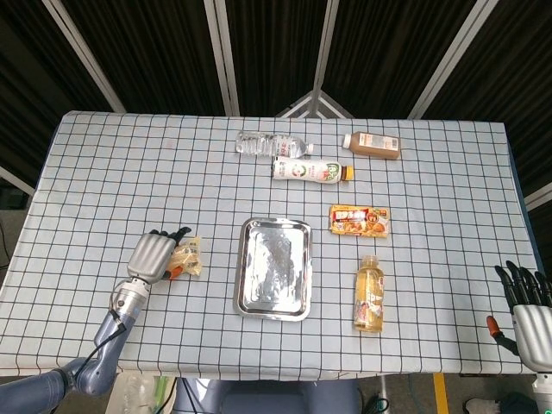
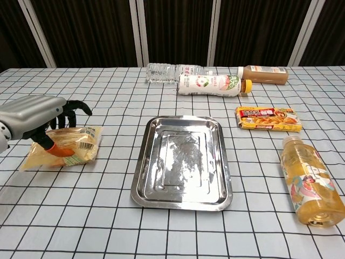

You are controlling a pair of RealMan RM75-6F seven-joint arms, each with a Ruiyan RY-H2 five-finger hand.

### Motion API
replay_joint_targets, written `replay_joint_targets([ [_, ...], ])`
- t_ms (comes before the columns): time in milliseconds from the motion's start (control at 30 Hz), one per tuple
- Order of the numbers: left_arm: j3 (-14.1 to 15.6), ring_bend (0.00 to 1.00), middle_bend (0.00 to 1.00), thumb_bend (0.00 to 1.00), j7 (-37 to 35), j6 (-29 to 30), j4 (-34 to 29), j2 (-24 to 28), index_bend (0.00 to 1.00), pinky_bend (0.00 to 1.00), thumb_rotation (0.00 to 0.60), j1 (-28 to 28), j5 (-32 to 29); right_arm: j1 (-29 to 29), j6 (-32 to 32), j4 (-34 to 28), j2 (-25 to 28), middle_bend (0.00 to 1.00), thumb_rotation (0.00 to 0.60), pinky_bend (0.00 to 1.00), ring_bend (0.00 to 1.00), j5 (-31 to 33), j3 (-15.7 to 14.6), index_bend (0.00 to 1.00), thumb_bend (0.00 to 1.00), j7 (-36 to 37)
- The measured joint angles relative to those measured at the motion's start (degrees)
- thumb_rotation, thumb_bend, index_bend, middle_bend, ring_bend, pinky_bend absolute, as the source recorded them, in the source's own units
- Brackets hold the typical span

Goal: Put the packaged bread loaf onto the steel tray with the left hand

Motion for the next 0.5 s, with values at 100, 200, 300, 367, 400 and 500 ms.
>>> replay_joint_targets([
  [100,0.0,0.49,0.52,0.32,0.0,-0.3,0.0,0.4,0.23,0.46,0.6,-0.1,-1.2,0.0,0.1,-0.1,0.0,0.0,0.6,0.0,0.0,0.0,0.0,0.0,0.41,-0.2],
  [200,-0.2,0.51,0.53,0.32,-0.4,-0.2,-0.2,0.9,0.25,0.48,0.6,-0.3,-1.9,0.0,0.2,-0.2,-0.1,0.0,0.6,0.0,0.0,0.0,0.0,0.0,0.41,-0.4],
  [300,-0.2,0.52,0.54,0.33,-1.3,1.0,-1.0,1.3,0.26,0.49,0.6,-0.2,-1.2,0.0,0.0,-0.3,-0.1,0.0,0.6,0.0,0.0,0.0,-0.1,0.0,0.41,-0.4],
  [367,-0.1,0.52,0.53,0.33,-1.8,2.1,-2.3,1.8,0.26,0.5,0.6,-0.2,-0.1,0.0,0.1,-0.4,0.0,0.0,0.6,0.0,0.0,-0.2,-0.2,0.0,0.41,-0.4],
  [400,-0.2,0.52,0.53,0.33,-2.0,2.6,-3.0,2.0,0.26,0.5,0.6,-0.2,0.4,0.0,0.2,-0.4,0.1,0.0,0.6,0.0,0.0,-0.3,-0.2,0.0,0.41,-0.2],
  [500,-1.1,0.52,0.53,0.34,-2.0,3.4,-6.2,2.6,0.25,0.5,0.6,-1.2,1.5,-0.1,0.3,-0.5,0.4,0.0,0.6,0.0,0.0,-0.5,-0.2,0.0,0.41,0.6],
])
